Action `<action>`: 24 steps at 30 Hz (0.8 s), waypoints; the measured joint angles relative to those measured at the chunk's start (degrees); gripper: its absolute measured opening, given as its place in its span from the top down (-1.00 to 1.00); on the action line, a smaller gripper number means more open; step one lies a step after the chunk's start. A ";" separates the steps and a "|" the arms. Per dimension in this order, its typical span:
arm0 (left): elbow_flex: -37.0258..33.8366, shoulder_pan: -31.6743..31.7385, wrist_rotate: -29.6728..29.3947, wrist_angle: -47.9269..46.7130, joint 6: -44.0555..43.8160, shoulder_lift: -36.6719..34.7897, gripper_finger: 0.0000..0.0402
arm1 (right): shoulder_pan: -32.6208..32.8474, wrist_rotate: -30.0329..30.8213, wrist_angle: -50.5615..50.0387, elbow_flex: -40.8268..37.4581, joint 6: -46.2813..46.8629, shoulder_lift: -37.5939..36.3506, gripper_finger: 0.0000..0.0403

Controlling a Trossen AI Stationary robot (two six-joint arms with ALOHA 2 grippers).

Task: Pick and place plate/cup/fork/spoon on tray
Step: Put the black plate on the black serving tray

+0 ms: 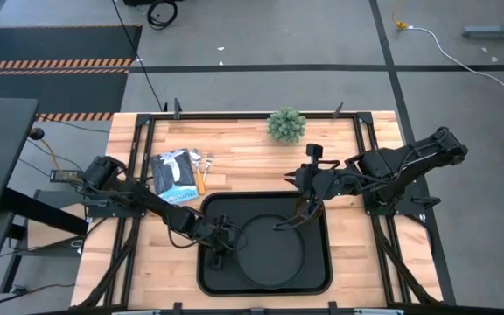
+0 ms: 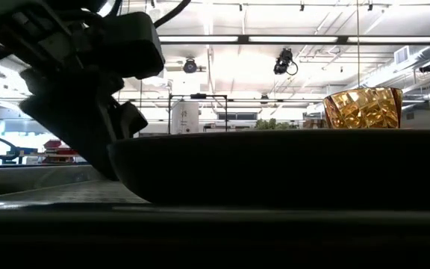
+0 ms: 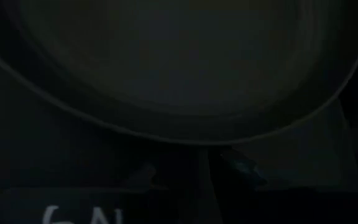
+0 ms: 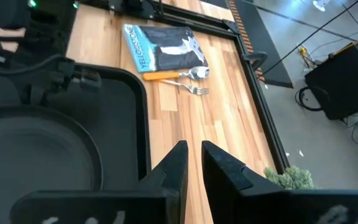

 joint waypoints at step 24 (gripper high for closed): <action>-0.04 1.52 -5.34 7.93 2.26 0.30 0.57 | 0.91 -0.67 0.99 -0.02 -0.32 0.04 0.74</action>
